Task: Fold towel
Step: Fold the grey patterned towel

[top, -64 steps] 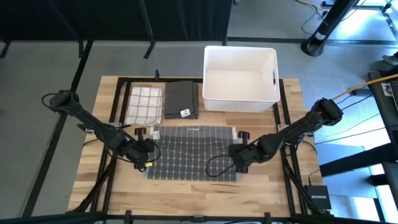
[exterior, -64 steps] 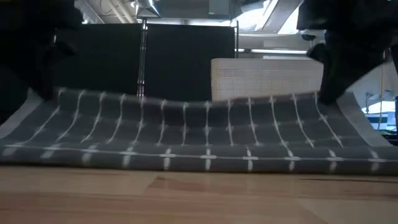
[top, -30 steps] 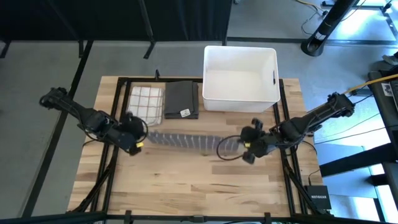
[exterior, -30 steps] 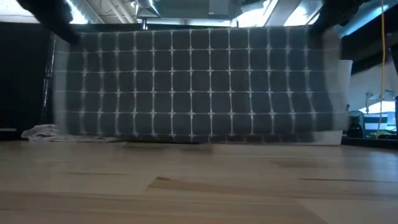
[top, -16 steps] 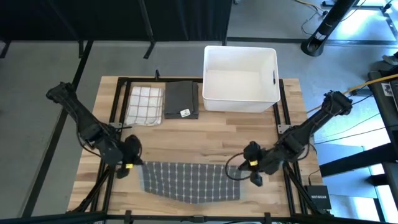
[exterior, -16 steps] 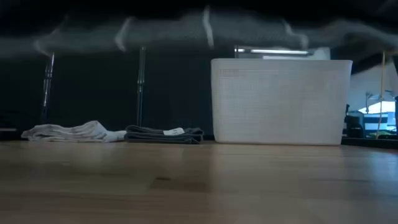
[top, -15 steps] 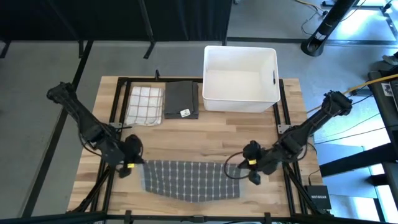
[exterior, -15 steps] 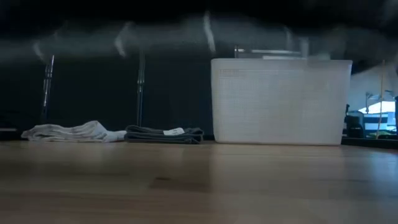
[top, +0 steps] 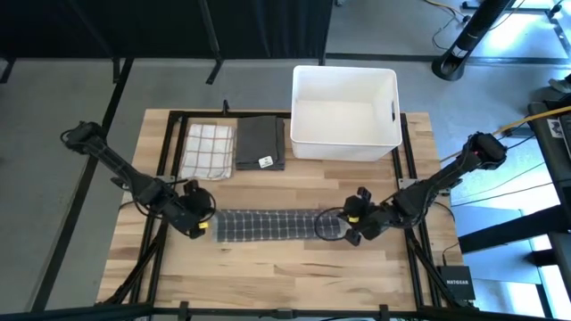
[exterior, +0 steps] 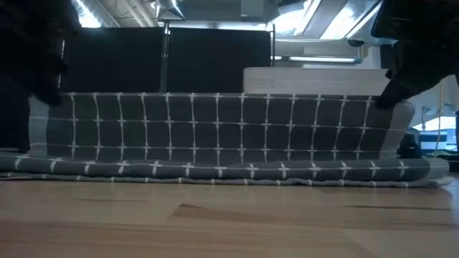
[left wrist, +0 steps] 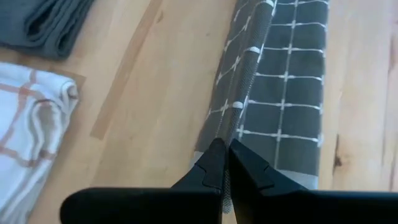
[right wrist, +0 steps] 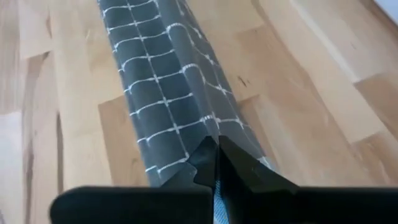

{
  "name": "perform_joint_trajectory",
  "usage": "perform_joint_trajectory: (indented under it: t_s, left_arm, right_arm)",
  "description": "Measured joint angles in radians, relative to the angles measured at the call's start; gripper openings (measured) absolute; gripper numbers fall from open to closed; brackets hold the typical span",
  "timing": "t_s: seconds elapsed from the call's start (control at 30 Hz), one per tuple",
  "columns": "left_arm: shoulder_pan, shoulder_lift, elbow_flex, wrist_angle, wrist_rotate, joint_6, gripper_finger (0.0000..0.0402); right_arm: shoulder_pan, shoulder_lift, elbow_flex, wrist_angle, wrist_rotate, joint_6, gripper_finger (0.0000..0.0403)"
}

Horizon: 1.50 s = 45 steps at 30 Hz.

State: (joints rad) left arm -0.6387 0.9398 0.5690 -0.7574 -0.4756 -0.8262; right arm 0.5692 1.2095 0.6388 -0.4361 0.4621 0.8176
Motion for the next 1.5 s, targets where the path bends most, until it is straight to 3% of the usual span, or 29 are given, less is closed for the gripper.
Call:
perform_joint_trajectory:
  t_s: [0.23, 0.5, 0.6, 0.73, 0.83, 0.97, 1.07, 1.23, 1.37, 1.5]
  left_arm:
    - [0.059, 0.004, -0.002, -0.049, 0.002, 0.016, 0.001]
    - [0.1, 0.003, 0.001, -0.099, 0.0, -0.03, 0.0121]
    - [0.111, -0.001, 0.038, -0.119, 0.074, -0.002, 0.0154]
    - [0.108, -0.003, 0.118, -0.118, 0.201, -0.027, 0.0171]
    - [0.108, -0.003, 0.13, 0.027, 0.133, 0.063, 0.0172]
    - [0.136, 0.047, 0.079, 0.384, 0.03, 0.337, 0.0172]
    - [0.181, 0.139, 0.07, 0.59, 0.03, 0.556, 0.0172]
    - [0.282, 0.354, 0.069, 0.876, 0.054, 0.795, 0.0172]
    - [0.364, 0.515, 0.069, 1.103, 0.089, 0.904, 0.0173]
    - [0.424, 0.648, 0.07, 1.269, 0.163, 0.9, 0.0173]
  right_arm:
    - [-0.057, 0.0, -0.002, -0.007, -0.013, -0.005, 0.0063]
    - [-0.068, 0.0, -0.002, -0.02, 0.019, -0.01, 0.0154]
    - [-0.068, -0.003, 0.011, -0.058, -0.002, -0.006, 0.0175]
    - [-0.068, -0.004, 0.068, -0.145, -0.008, 0.118, 0.0183]
    - [-0.065, -0.003, 0.078, -0.12, 0.02, 0.217, 0.0183]
    - [-0.07, 0.021, 0.06, -0.072, 0.03, 0.308, 0.0184]
    - [-0.081, 0.046, 0.019, -0.014, 0.006, 0.38, 0.0184]
    - [-0.083, 0.06, -0.104, 0.162, -0.067, 0.487, 0.0184]
    - [-0.12, 0.052, -0.173, 0.208, -0.148, 0.539, 0.0184]
    - [-0.183, 0.05, -0.201, 0.21, -0.222, 0.54, 0.0184]
